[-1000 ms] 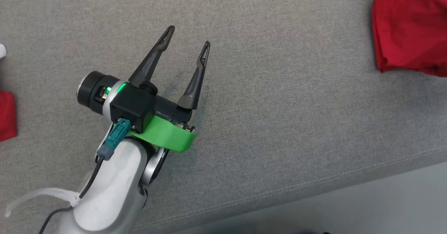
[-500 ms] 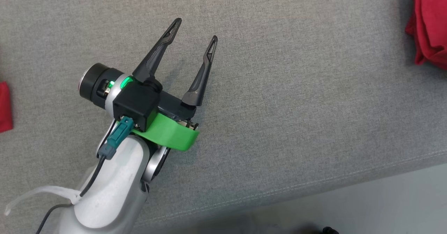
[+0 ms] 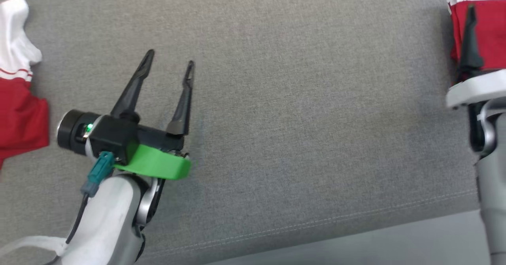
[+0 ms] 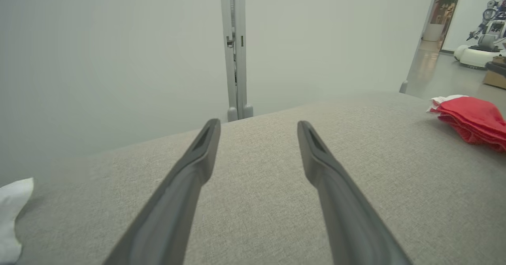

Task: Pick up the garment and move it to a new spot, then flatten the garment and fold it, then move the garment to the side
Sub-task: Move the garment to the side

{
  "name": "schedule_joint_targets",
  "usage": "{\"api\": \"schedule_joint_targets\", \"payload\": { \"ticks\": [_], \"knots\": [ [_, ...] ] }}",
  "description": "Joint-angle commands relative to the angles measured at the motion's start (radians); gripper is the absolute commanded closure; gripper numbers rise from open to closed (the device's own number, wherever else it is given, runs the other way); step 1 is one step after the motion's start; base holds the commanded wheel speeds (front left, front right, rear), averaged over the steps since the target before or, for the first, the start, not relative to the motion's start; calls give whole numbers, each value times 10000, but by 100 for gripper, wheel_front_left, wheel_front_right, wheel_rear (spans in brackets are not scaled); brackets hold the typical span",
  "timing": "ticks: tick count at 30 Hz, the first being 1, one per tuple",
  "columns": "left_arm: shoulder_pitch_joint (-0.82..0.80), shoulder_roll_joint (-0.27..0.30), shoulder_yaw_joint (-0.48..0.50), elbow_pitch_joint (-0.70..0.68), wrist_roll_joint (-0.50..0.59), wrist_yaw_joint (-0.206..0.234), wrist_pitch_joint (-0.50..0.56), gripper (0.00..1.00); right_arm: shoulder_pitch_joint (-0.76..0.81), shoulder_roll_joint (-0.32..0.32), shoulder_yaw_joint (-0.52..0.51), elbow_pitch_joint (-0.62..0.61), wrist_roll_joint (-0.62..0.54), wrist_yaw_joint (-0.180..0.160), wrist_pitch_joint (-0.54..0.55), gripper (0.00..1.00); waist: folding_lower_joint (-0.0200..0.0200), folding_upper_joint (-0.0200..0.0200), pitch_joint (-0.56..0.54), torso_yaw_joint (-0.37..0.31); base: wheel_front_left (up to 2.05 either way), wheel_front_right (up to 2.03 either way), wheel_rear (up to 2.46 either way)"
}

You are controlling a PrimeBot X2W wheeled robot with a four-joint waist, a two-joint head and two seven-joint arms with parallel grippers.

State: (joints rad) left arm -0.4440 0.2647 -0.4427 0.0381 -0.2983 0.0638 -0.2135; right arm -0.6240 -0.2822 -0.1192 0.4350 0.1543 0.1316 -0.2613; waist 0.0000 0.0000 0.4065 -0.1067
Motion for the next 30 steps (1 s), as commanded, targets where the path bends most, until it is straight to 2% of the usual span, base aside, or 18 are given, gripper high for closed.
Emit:
{"api": "schedule_joint_targets", "payload": {
  "ticks": [1,9,17,24,30],
  "knots": [
    [303,118,180,57,-107,173,-115,0,530,325,145,-644,-43,-18,-10,0,0,0,-491,372,0,0,0],
    [1117,272,773,168,-454,535,-341,0,1994,1339,840,-2241,-149,-18,-10,0,0,0,-1301,823,0,0,0],
    [2271,394,1154,327,-680,798,-462,0,3682,1943,1483,-2923,-279,-18,47,0,0,0,-2413,1196,0,0,0],
    [3462,437,1385,374,-863,1037,-516,0,5113,2215,1376,-3102,-108,-18,196,0,0,0,-3483,1298,0,0,0],
    [4060,495,1315,469,-1014,1037,-473,0,6092,2279,1101,-3439,-163,-18,499,0,0,0,-4141,1295,0,0,0]
  ]
}}
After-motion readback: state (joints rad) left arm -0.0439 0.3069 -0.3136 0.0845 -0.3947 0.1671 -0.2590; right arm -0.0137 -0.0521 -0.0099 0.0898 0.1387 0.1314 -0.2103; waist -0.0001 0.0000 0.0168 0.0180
